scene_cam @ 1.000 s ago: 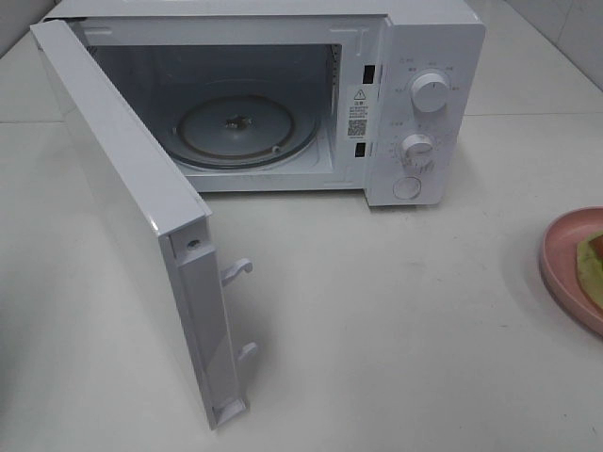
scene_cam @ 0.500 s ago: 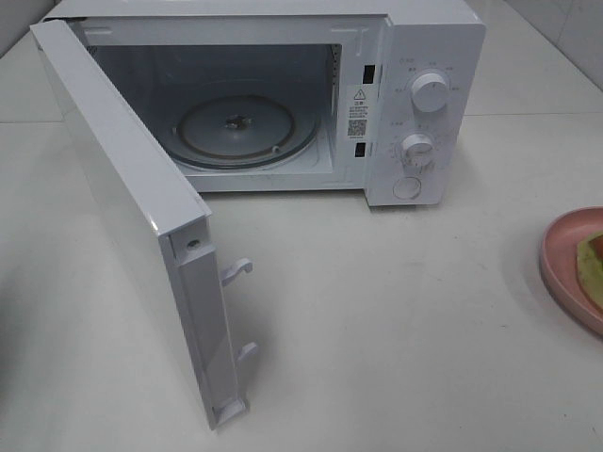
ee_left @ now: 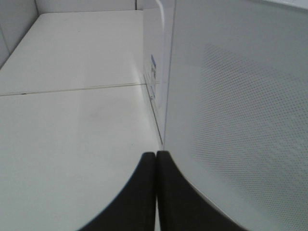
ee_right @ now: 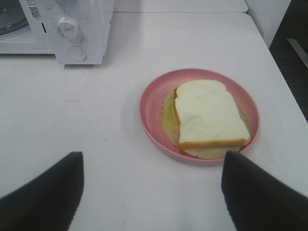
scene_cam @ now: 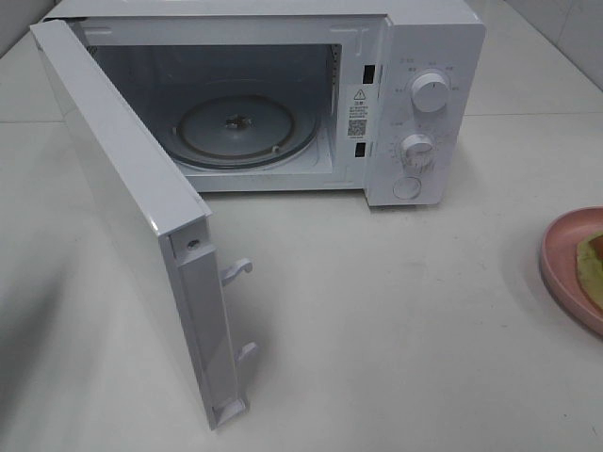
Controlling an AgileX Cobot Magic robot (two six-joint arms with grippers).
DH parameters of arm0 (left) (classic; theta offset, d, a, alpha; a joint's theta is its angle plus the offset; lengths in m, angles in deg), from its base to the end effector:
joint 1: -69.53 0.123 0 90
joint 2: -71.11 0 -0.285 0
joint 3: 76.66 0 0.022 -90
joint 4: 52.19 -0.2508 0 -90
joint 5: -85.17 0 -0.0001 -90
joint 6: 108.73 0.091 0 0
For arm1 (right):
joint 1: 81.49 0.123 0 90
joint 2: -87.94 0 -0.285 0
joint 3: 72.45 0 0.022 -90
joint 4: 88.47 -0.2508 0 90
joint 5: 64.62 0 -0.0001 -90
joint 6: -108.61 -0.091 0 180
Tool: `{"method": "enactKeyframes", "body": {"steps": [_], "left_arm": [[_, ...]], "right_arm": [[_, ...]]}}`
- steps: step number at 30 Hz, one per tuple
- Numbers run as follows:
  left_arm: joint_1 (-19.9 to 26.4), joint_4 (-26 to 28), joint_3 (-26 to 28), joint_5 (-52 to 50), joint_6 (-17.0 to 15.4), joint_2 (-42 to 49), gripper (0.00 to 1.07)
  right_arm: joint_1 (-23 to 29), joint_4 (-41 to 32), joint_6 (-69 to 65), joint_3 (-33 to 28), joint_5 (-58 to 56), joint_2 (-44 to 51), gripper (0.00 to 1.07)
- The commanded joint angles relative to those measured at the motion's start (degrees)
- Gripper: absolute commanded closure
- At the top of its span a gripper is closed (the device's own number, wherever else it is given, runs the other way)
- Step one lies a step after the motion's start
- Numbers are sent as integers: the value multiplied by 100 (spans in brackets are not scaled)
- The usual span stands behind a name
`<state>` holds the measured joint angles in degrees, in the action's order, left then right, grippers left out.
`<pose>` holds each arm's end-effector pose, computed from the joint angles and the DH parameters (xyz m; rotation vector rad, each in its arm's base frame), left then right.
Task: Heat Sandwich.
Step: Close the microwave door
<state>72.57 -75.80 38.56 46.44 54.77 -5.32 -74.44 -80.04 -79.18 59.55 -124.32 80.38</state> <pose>0.1935 -0.0125 0.1956 0.1665 1.8179 -0.1657 -0.0049 -0.0122 0.2823 0.0192 2.0031 -0.0092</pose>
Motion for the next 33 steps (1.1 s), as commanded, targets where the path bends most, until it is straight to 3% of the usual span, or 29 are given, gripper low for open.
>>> {"method": "enactKeyframes", "body": {"steps": [1, 4, 7, 15, 27, 33], "left_arm": [[-286, -143, 132, -166, -40, -183, 106], [-796, -109, 281, -166, 52, -430, 106], [-1014, 6, 327, -195, 120, -550, 106], [-1696, 814, 413, -401, 544, -1071, 106], [-3157, 2538, 1020, -395, 1587, -1742, 106], [-3627, 3014, 1324, -395, 1776, -2080, 106]], "right_arm": [[-34, 29, 40, -17, 17, 155, 31], [-34, 29, 40, -17, 17, 155, 31], [-34, 29, 40, -17, 17, 155, 31], [-34, 29, 40, -17, 17, 155, 31], [-34, 29, 40, -17, 17, 155, 31], [-34, 29, 40, -17, 17, 155, 31]]}}
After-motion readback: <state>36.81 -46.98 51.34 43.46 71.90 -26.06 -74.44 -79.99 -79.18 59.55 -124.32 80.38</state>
